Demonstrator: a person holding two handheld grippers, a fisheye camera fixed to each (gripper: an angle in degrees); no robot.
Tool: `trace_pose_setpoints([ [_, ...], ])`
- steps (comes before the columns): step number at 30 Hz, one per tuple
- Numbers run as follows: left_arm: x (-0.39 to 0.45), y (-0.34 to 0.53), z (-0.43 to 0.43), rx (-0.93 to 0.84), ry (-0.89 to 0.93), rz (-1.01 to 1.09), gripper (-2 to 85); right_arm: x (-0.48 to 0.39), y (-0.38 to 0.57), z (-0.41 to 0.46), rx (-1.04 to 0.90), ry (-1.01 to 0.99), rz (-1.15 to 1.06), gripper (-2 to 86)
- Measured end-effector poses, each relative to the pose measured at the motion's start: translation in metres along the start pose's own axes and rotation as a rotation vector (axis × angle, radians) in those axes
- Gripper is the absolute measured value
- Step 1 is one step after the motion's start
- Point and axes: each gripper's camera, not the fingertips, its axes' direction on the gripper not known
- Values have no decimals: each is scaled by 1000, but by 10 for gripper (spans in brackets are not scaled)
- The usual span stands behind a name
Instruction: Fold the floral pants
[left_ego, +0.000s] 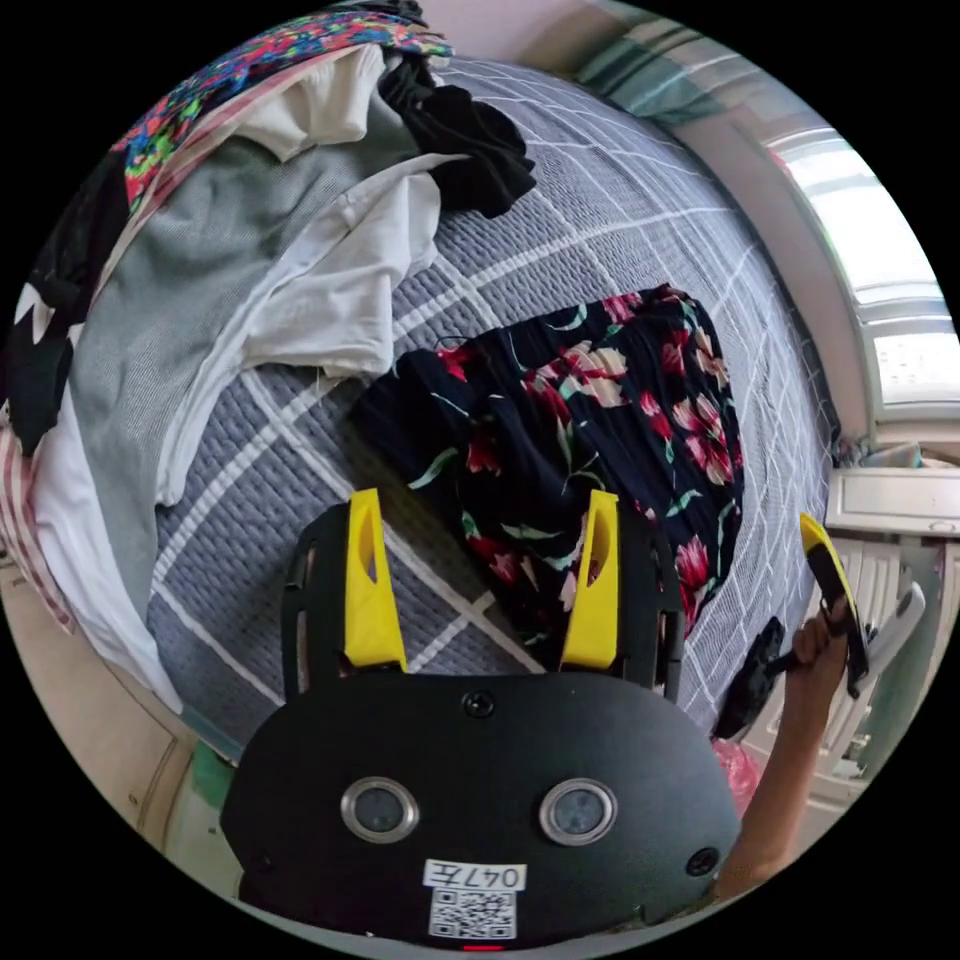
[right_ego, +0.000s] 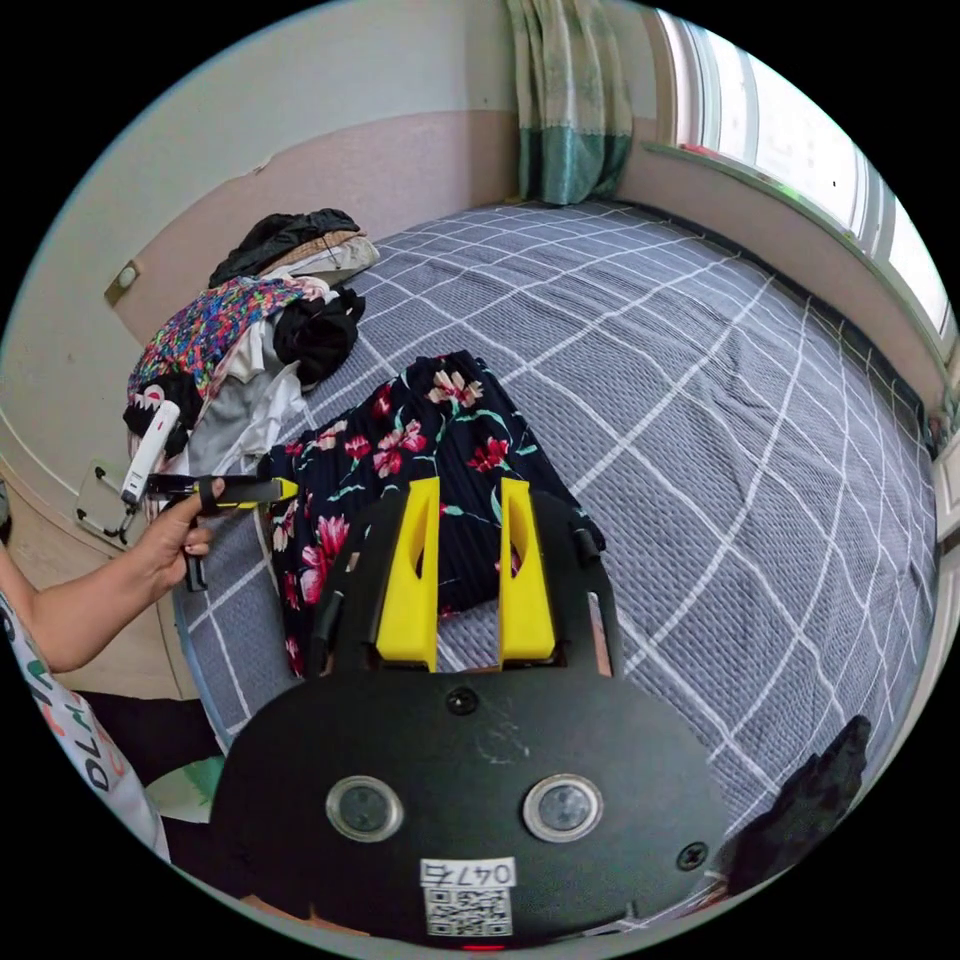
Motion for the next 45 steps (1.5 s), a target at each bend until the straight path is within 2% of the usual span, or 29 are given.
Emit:
trace_pose_setpoints([
  [3, 20, 9, -5, 64, 0, -17, 199, 1, 14, -1, -3, -12, 33, 48],
  [7, 39, 14, 1, 45, 4, -39, 173, 5, 26, -9, 5, 4, 41, 56],
  [11, 62, 33, -9, 140, -14, -14, 57, 21, 18, -8, 21, -18, 18, 126],
  [15, 85, 54, -16, 191, -30, 53, 23, 35, -4, 22, -93, -78, -58, 168],
  [18, 97, 68, -19, 206, -28, 82, 16, 51, 13, 23, -94, -101, 20, 170],
  [21, 114, 83, -21, 220, -45, 115, 12, 59, 55, 14, -85, -7, 118, 170],
  [25, 134, 100, -24, 236, -45, 134, 10, 69, 97, 27, -112, -110, 295, 175],
  [29, 158, 119, -26, 251, -45, 164, 9, 54, 102, 44, -147, -112, 363, 159],
  [31, 169, 129, -27, 259, -47, 182, 8, 38, 104, 44, -146, -39, 357, 98],
  [33, 187, 141, -30, 272, -54, 209, 8, 19, 105, 40, -139, -104, 309, 33],
  [35, 201, 151, -32, 279, -58, 229, 7, -19, 103, 34, -160, 88, 189, 15],
  [38, 228, 168, -41, 303, -61, 287, 6, -60, 106, 21, -150, 256, 38, 10],
  [45, 306, 214, -73, 328, 15, 468, 4, -111, 129, -43, -21, 373, -55, 6],
])
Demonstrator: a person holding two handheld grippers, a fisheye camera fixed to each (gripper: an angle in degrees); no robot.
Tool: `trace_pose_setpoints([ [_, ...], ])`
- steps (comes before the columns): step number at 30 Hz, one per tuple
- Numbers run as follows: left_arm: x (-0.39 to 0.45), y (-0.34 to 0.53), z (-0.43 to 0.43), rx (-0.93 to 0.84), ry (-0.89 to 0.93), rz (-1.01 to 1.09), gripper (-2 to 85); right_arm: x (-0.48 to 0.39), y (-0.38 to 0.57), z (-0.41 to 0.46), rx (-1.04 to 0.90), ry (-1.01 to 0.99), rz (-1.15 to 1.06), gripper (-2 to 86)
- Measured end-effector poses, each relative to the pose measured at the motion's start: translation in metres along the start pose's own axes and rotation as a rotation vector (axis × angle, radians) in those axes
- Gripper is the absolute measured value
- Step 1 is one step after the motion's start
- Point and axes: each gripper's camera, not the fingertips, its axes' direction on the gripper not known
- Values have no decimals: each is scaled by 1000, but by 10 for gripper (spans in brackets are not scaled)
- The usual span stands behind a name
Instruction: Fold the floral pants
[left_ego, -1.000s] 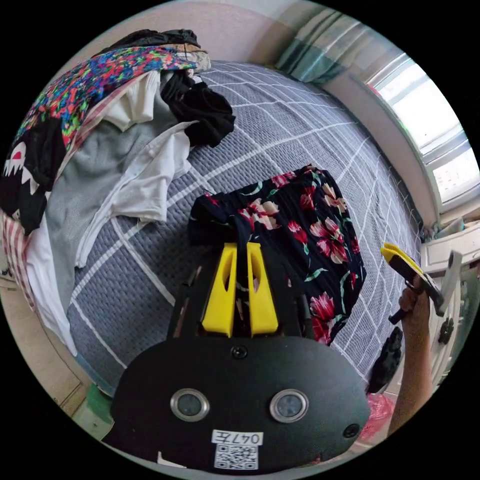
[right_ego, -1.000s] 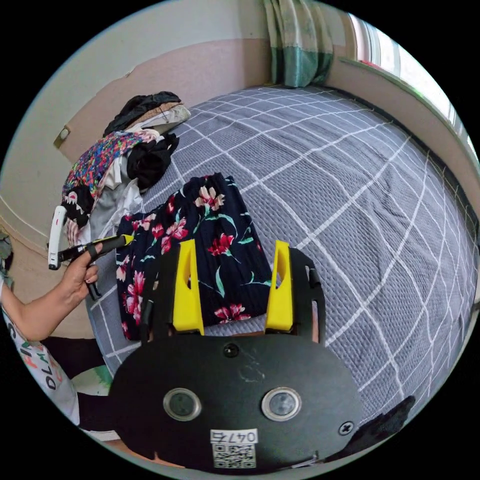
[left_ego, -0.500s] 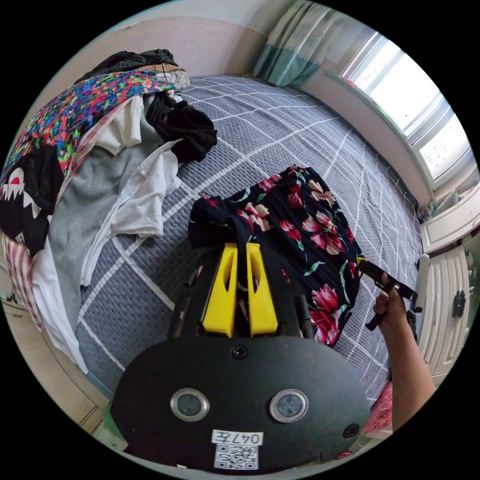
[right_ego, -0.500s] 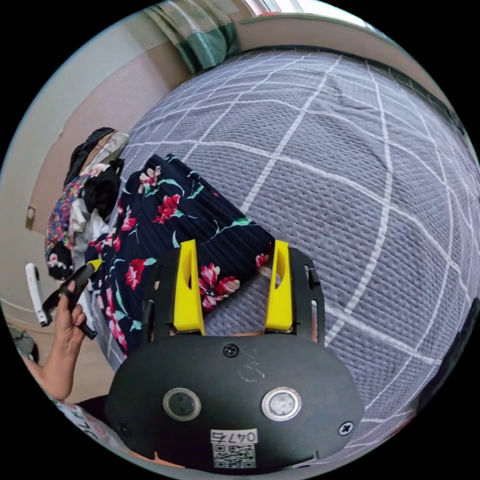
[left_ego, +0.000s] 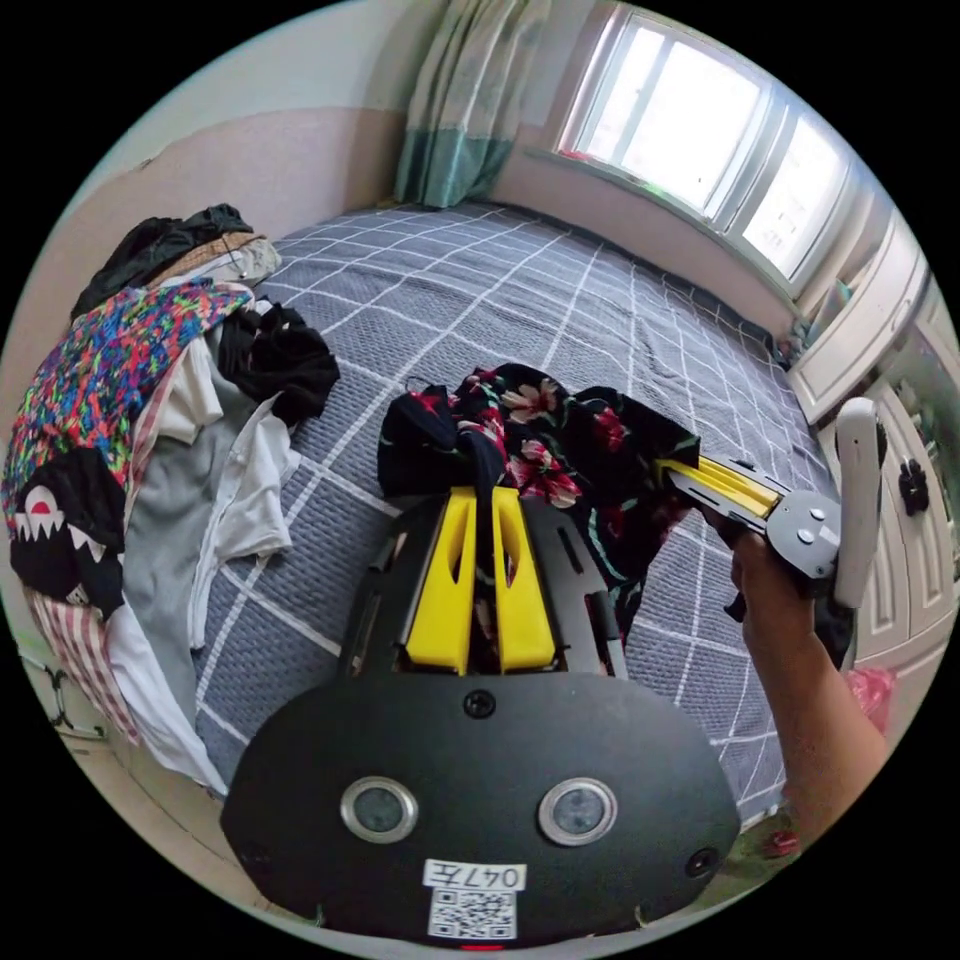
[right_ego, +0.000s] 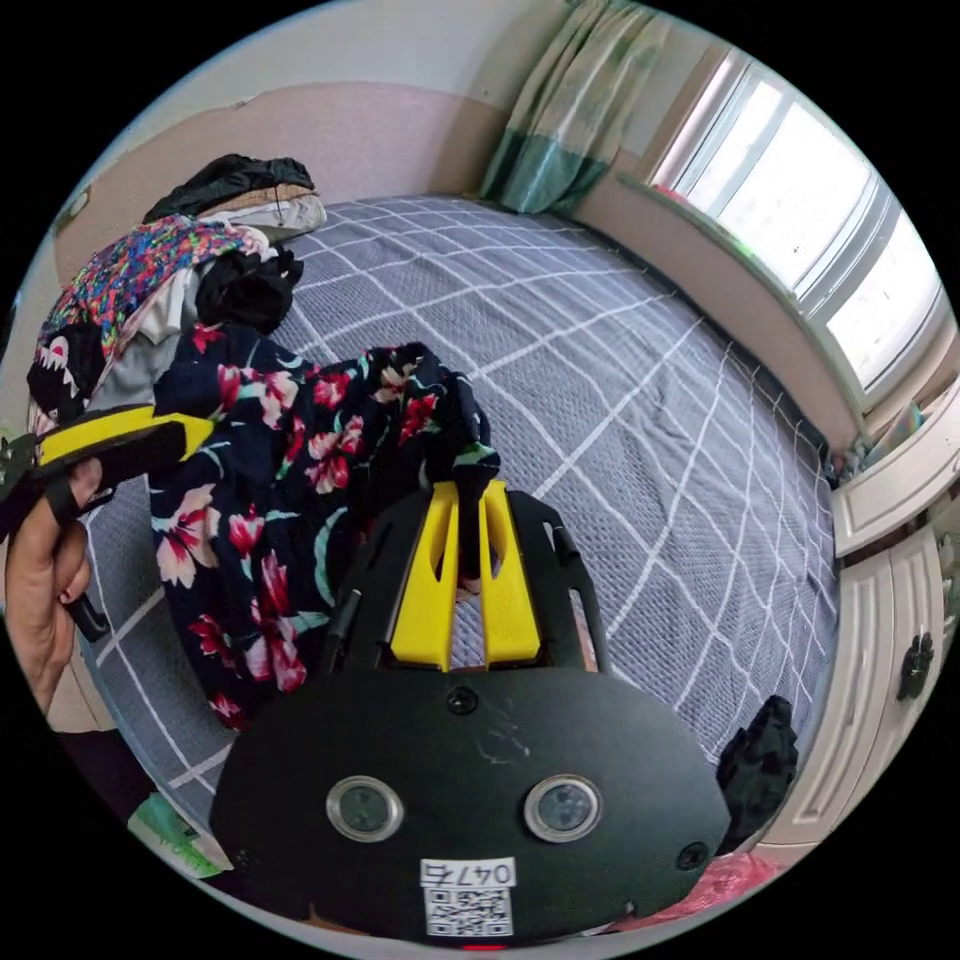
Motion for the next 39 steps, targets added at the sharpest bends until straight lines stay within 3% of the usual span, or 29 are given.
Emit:
trace_pose_setpoints([
  [10, 165, 5, -83, 6, 320, 220, 2, 48, 89, -158, 61, 148, 158, 4],
  [12, 220, 12, -97, -16, 433, 239, 2, 73, 116, -186, 62, 179, 206, 4],
  [18, 394, 52, -117, 11, 547, 323, 2, 181, 225, -252, 7, 310, 247, 4],
  [30, 721, 145, -64, -36, 429, 354, 4, 418, 431, -266, -81, 400, 229, 4],
  [39, 824, 198, 17, -203, 258, 441, 18, 500, 552, -173, -215, 388, 411, 7],
])
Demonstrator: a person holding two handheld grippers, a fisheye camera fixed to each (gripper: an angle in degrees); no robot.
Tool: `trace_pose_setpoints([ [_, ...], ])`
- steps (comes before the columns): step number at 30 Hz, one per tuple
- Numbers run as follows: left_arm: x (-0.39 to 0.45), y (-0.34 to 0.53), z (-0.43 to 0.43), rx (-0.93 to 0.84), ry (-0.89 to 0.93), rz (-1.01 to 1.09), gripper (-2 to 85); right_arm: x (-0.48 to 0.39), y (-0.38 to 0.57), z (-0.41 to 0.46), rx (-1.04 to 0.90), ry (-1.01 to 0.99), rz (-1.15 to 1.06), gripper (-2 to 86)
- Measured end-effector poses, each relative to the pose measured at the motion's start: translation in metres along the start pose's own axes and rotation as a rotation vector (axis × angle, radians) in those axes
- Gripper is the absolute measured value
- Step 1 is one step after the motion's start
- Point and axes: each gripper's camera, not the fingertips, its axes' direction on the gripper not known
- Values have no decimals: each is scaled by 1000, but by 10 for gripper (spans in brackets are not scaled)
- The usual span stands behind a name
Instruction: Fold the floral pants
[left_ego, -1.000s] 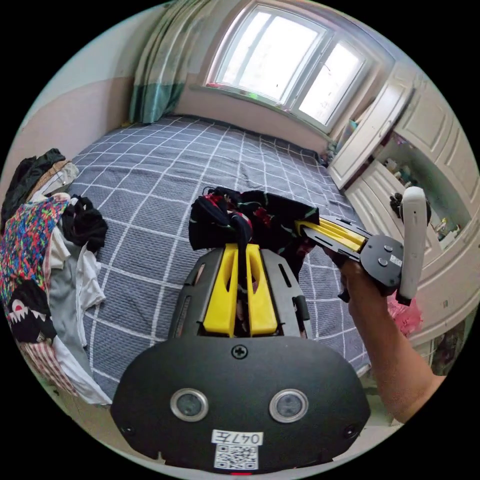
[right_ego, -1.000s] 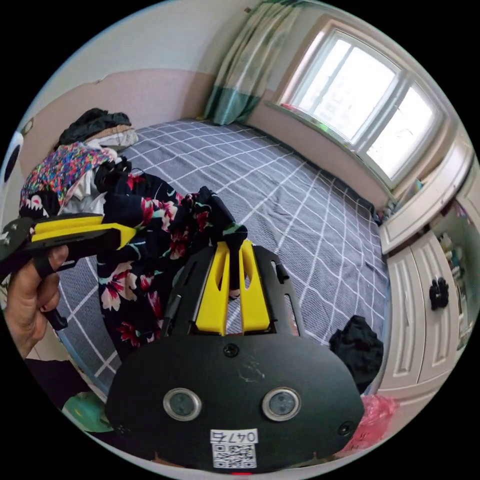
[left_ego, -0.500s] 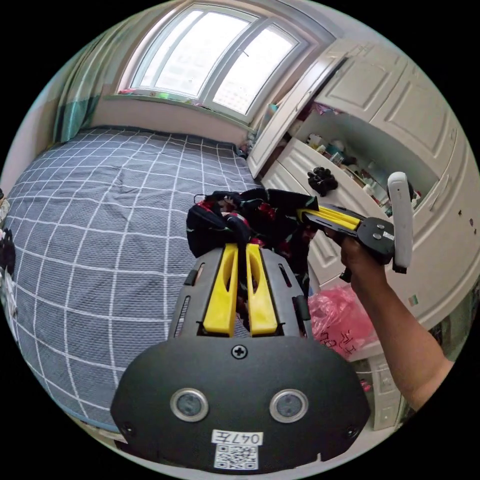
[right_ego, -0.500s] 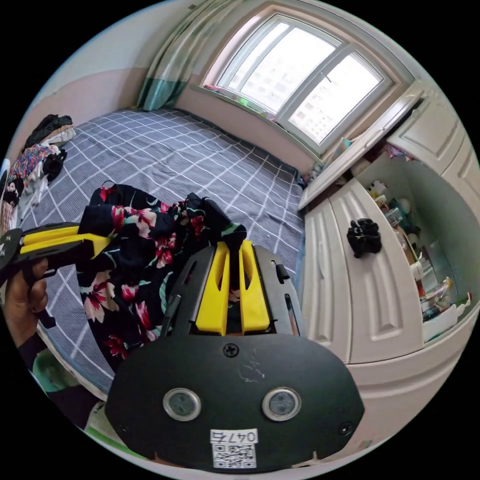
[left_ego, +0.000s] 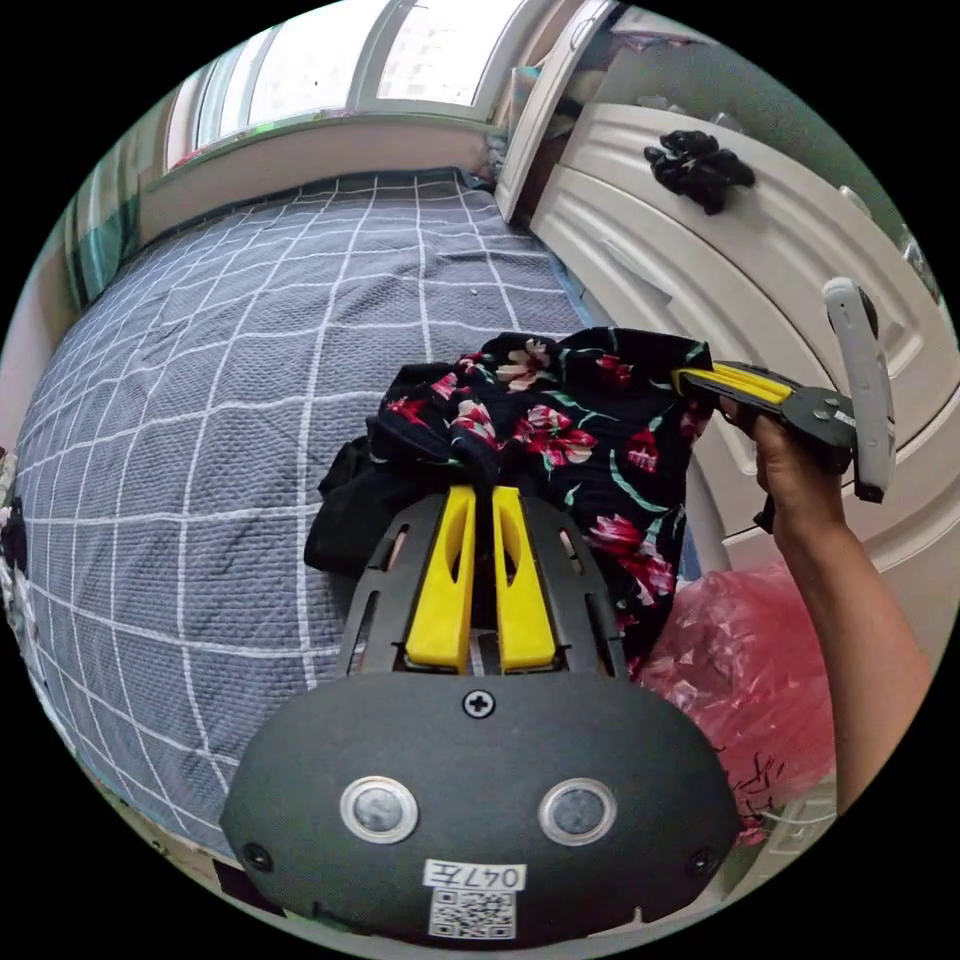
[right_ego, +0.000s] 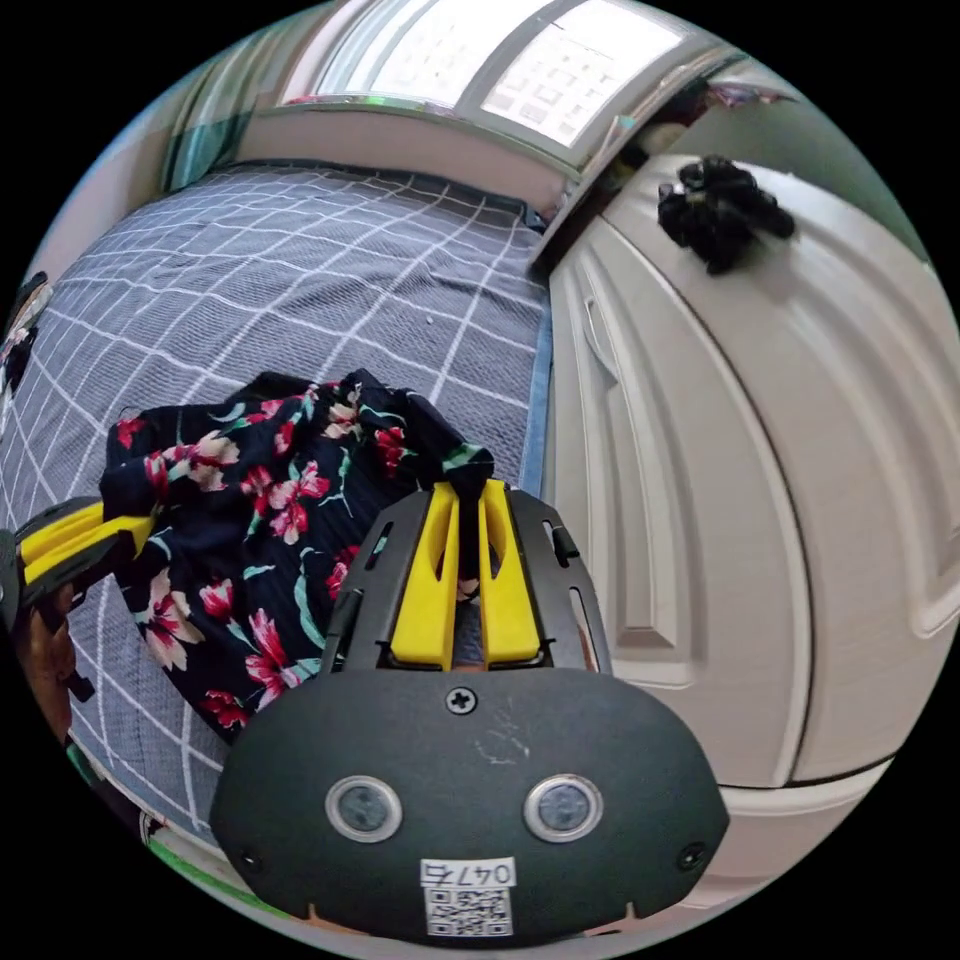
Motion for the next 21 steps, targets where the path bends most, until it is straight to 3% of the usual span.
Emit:
trace_pose_setpoints([
  [6, 9, 33, 8, -32, -114, 45, 112, 18, 25, 51, -32, 14, 99, 36],
  [8, -2, 48, -1, -29, -69, 13, 133, 27, 33, 62, -71, 16, 169, 76],
  [12, -23, 77, -51, 24, -98, 47, 125, 48, 50, 37, 54, 45, 307, 67],
  [14, -22, 78, -83, 115, -146, 133, 100, 49, 63, 8, 149, -41, 329, 29],
  [18, 8, 43, -90, 85, 61, 297, 86, 26, 71, 1, 97, -170, 298, 10],
  [21, 30, 37, -52, -6, 52, 355, 98, 10, 69, 32, 3, -165, 286, 3],
])
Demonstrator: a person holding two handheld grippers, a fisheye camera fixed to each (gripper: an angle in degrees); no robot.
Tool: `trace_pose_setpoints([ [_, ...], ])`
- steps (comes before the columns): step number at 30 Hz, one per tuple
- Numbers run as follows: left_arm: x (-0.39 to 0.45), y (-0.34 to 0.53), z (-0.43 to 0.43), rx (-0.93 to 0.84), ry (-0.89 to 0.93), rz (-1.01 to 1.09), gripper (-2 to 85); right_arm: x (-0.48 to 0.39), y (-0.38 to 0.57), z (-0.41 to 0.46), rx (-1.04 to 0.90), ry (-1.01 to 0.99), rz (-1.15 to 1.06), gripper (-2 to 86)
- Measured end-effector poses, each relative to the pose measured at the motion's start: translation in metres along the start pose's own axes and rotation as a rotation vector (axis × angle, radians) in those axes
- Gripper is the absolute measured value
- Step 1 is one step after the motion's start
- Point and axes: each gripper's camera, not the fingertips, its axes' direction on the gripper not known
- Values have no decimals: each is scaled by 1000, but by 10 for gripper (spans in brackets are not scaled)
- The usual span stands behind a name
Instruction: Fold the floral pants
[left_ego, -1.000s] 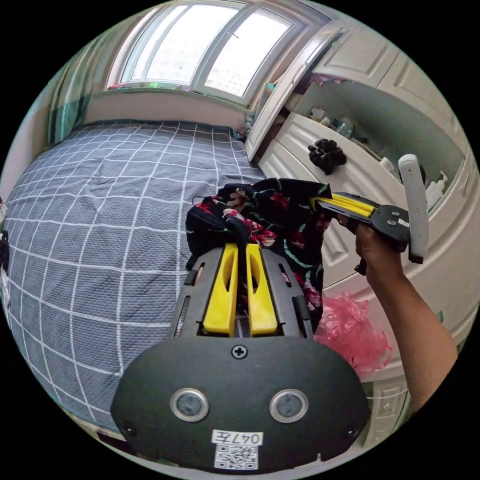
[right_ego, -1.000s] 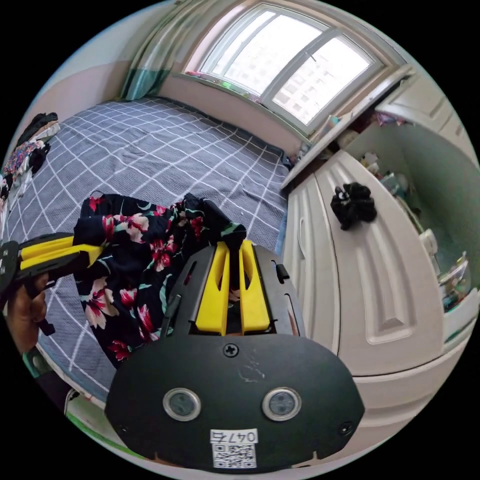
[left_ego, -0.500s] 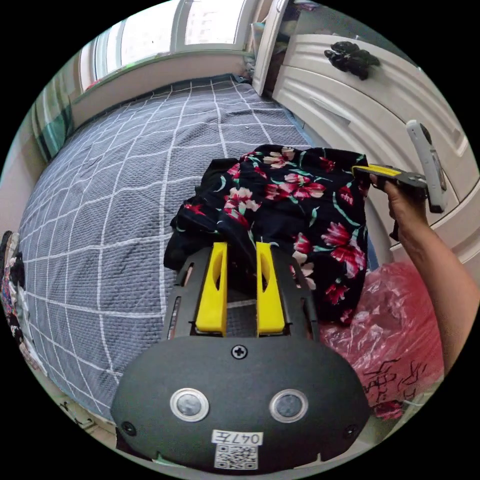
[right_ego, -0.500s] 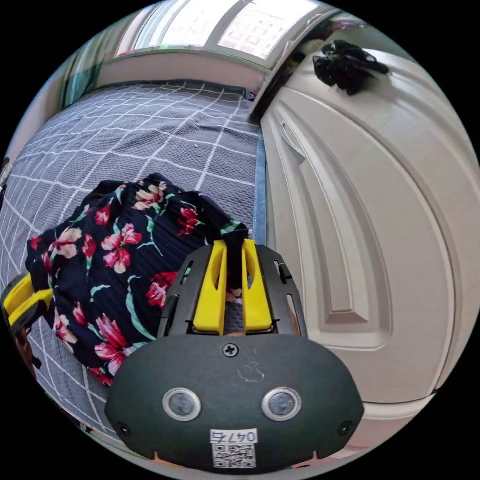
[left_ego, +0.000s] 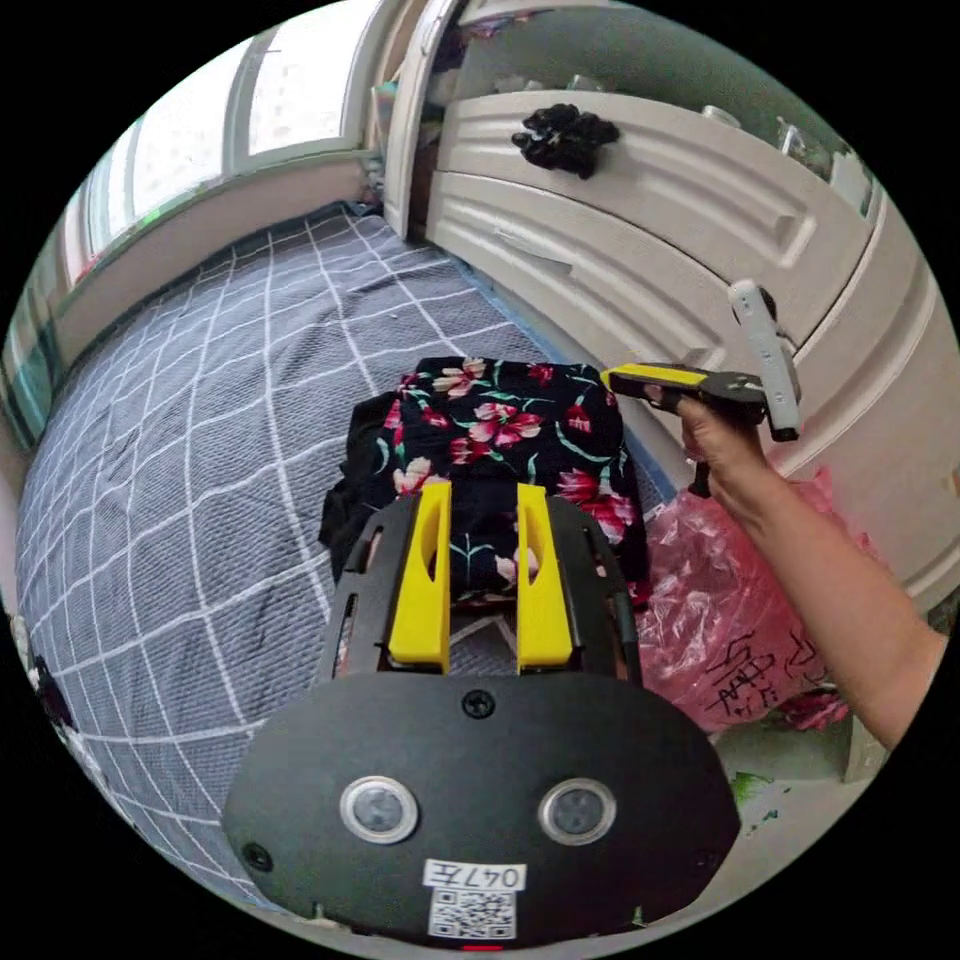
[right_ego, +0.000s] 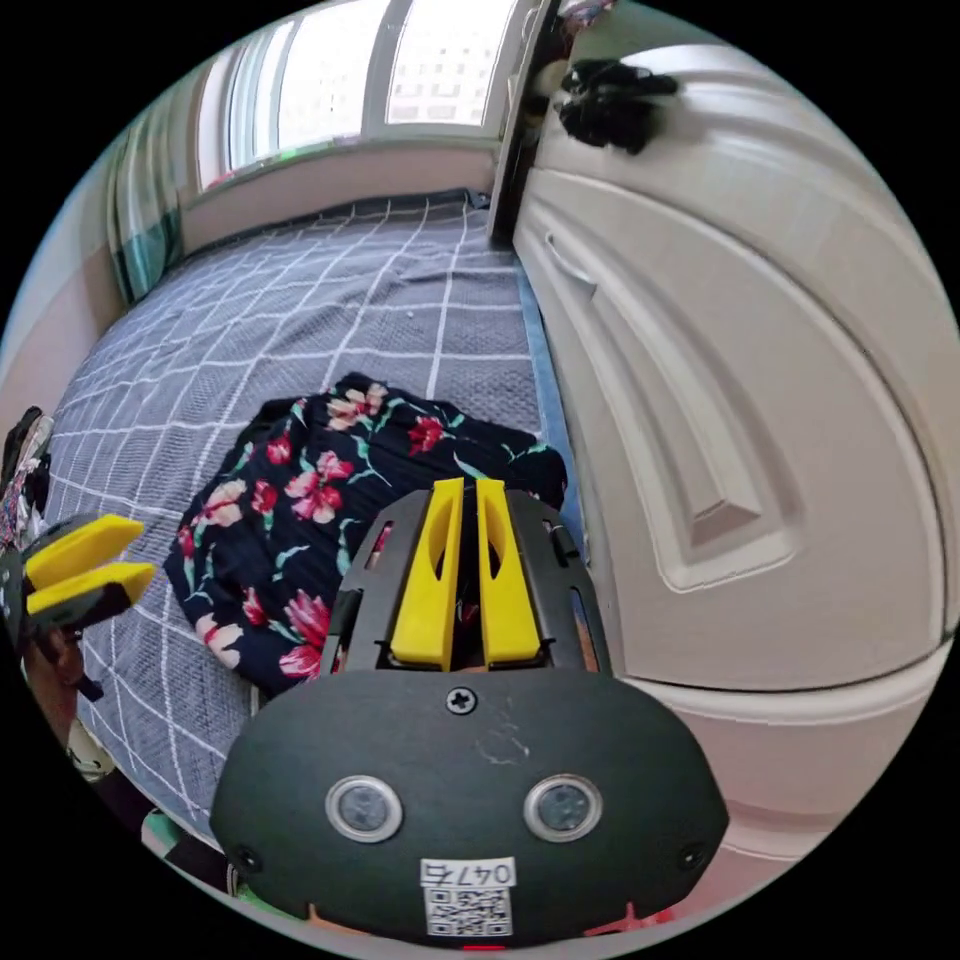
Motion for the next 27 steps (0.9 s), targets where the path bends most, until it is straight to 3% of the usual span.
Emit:
trace_pose_setpoints([
  [4, -3, 19, 36, -126, -88, -12, 96, 2, 2, 56, -143, 17, 60, -4],
  [7, -20, 48, 46, -192, -32, -63, 94, -6, 11, 85, -231, 6, 51, -4],
  [10, -31, 74, 21, -142, 17, -70, 94, -20, 20, 75, -159, 12, 73, -3],
  [13, -38, 104, -44, 9, -5, -52, 92, -33, 34, 19, 99, 27, 162, 1],
  [16, -48, 148, -115, 72, -7, -14, 87, -77, 55, -46, 283, 26, 89, 3],
  [21, -100, 265, -236, 7, 35, -72, 67, -188, 110, -110, 221, 1, -165, 1],
  [27, -206, 431, -375, -89, -116, -324, 5, -356, 155, -175, 87, -290, -319, 2],
])
